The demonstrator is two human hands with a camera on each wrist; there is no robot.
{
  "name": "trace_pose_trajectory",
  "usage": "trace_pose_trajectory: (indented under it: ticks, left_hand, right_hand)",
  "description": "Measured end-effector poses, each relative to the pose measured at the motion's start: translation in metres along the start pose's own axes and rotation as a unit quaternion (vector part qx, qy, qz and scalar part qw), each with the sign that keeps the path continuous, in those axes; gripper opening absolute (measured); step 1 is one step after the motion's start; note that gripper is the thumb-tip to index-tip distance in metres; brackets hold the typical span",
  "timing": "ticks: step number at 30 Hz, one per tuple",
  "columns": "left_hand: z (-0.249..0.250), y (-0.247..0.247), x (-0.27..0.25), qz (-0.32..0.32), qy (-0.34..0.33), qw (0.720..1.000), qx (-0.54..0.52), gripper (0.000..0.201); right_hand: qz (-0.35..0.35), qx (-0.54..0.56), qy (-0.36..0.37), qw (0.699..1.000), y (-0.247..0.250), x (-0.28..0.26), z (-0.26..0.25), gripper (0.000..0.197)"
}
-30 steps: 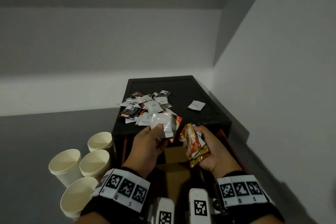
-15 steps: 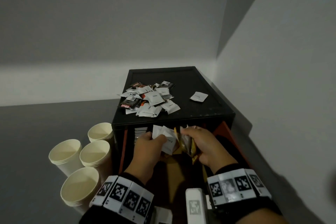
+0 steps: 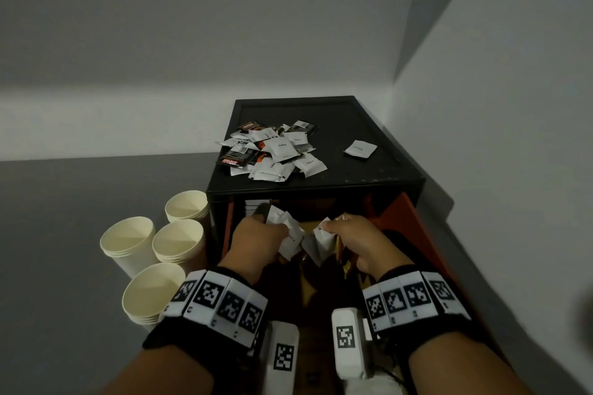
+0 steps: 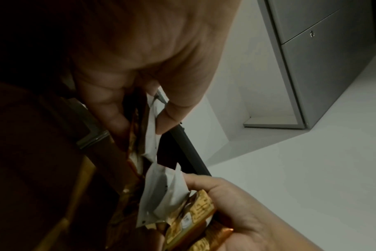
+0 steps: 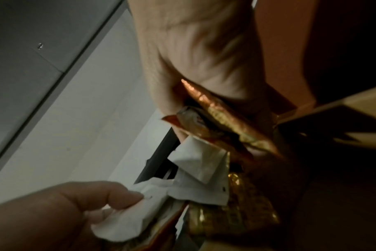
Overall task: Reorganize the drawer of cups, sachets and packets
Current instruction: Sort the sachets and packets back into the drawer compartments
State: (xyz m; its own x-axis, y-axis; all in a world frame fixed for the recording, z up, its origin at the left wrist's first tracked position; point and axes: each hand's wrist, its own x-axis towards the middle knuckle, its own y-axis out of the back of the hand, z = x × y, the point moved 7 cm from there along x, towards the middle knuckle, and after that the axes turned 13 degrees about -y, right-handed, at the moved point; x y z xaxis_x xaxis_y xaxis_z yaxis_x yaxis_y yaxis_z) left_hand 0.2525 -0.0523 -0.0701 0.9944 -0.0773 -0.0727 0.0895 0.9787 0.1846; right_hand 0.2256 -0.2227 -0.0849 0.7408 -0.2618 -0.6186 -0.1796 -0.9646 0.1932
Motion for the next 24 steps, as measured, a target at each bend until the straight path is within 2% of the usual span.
trace_pose_trajectory:
  ticks: [4,9,11,15,18,21,24]
  left_hand:
    - [-0.001,0.002,0.002,-0.007,0.000,1.000,-0.017,0.035]
    - [0.003,-0.008,-0.005,-0.057,-0.002,0.998,-0.022,0.027]
    - [0.006,-0.014,-0.009,-0.089,-0.001,0.996,-0.027,0.026]
    - [0.016,-0.027,-0.019,-0.165,0.000,0.984,-0.071,0.013]
    - [0.021,-0.032,-0.024,-0.204,0.004,0.973,-0.109,0.013]
    - [0.026,-0.035,-0.024,-0.240,-0.047,0.968,-0.049,0.015]
    - [0.029,-0.029,-0.017,-0.202,-0.097,0.975,0.013,0.012]
  right_hand:
    - [-0.015,0.033,-0.024,0.999,0.004,-0.002,0.000,0.016]
    - [-0.068,0.106,-0.036,0.991,0.004,-0.010,-0.001,0.020]
    - [-0.081,0.102,-0.022,0.991,-0.002,-0.011,-0.004,0.020]
    - [-0.030,0.038,0.045,0.998,-0.010,-0.015,-0.010,0.010]
    - [-0.003,0.027,0.065,0.998,-0.012,-0.016,-0.012,0.015]
    - [-0.007,0.036,0.069,0.997,-0.015,-0.017,-0.014,0.012]
    - [-0.032,0.038,0.060,0.997,-0.018,-0.020,-0.017,0.023]
